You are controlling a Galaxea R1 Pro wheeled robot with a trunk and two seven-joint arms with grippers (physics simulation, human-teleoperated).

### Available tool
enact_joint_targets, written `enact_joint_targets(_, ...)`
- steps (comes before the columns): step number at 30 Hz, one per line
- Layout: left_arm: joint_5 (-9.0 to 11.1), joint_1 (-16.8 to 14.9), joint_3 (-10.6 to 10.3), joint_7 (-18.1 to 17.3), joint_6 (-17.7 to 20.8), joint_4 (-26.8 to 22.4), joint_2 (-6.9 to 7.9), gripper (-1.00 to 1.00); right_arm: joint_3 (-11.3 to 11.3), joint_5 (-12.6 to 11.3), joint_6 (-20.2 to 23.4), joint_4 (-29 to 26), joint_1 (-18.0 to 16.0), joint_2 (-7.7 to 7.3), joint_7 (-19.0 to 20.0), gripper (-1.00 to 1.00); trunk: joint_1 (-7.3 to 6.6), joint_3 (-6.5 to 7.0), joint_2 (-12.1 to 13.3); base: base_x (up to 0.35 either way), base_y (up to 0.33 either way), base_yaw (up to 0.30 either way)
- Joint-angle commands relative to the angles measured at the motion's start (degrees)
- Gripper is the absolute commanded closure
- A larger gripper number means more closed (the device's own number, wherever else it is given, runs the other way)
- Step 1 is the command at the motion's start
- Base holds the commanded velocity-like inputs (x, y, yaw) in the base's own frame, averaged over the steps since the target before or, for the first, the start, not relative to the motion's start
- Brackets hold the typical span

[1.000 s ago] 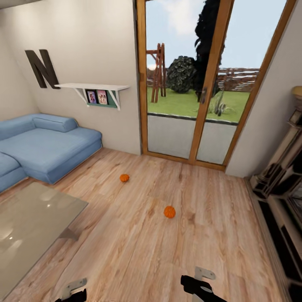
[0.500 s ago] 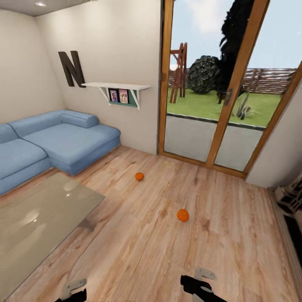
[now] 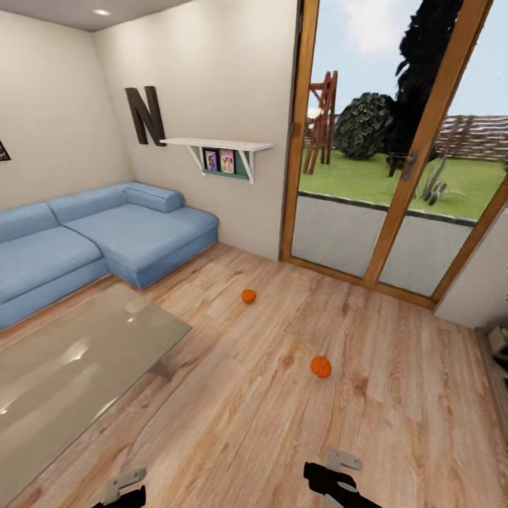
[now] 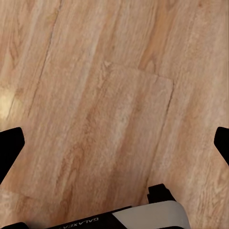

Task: Place each of the two pumpkins and all three candles from the living room inside a cabinet in the living room (use any cabinet), then make sure every cabinet is closed, and position the cauldron so it is next to a table in the living room.

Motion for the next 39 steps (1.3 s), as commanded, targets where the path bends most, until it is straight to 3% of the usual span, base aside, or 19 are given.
enact_joint_targets(1,0.6,0.0,-0.5,0.4,-0.3,-0.1,0.07,-1.0,0.5,-0.6,-0.3,0.0,-0.1,-0.01,-0.2,-1.0,0.03,-0.13,-0.1,0.0,0.0,-0.163)
enact_joint_targets(16,0.6,-0.1,-0.5,0.4,-0.3,-0.1,0.07,-1.0,0.5,-0.6,-0.3,0.0,-0.1,-0.01,-0.2,-1.0,0.03,-0.49,-0.1,0.0,0.0,-0.245)
enact_joint_targets(23,0.7,-0.1,-0.5,0.4,-0.2,-0.1,0.07,-1.0,0.5,-0.6,-0.3,0.0,-0.1,-0.01,-0.2,-1.0,0.03,-0.53,-0.1,0.016,0.0,-0.067)
enact_joint_targets(39,0.6,0.0,-0.6,0.4,-0.2,-0.1,0.07,-1.0,0.5,-0.6,-0.3,0.0,-0.1,-0.01,-0.2,-1.0,0.03,-0.53,-0.1,0.304,-0.002,-0.001)
